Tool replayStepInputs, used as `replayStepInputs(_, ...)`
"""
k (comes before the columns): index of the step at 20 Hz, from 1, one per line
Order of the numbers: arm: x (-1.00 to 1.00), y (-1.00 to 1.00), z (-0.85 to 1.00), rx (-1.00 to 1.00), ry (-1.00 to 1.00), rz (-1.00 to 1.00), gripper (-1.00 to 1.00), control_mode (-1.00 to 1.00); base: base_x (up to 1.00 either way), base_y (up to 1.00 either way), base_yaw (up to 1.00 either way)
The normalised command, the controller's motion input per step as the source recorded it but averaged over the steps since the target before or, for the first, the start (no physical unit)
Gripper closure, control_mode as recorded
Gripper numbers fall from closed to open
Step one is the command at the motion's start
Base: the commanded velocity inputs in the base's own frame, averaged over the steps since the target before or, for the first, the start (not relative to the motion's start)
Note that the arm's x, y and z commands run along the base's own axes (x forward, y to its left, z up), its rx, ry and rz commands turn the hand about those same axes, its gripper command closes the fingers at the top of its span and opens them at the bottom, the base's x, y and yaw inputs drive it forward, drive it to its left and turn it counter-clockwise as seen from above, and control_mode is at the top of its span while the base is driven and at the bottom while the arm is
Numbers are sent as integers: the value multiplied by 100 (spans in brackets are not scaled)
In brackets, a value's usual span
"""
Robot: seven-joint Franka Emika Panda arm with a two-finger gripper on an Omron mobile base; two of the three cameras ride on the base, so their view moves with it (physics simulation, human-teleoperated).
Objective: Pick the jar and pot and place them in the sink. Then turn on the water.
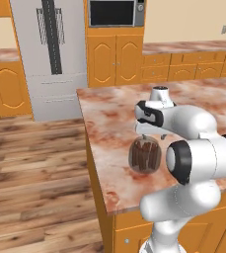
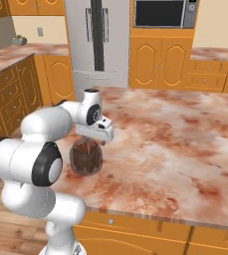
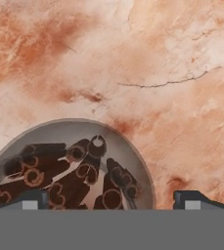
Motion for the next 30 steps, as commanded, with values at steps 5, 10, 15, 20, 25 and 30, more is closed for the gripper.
replayStepInputs(5,0,-10,-24,0,0,2,-100,-100,0,0,0)
replayStepInputs(10,0,-22,-2,0,0,1,-100,-100,0,0,0)
replayStepInputs(15,-8,-14,0,0,0,0,-100,-100,0,0,0)
replayStepInputs(20,-9,-3,0,0,0,1,-100,-100,0,0,0)
replayStepInputs(25,0,0,-15,0,0,3,-100,-100,0,0,0)
replayStepInputs(30,0,0,-13,0,0,2,-100,-100,0,0,0)
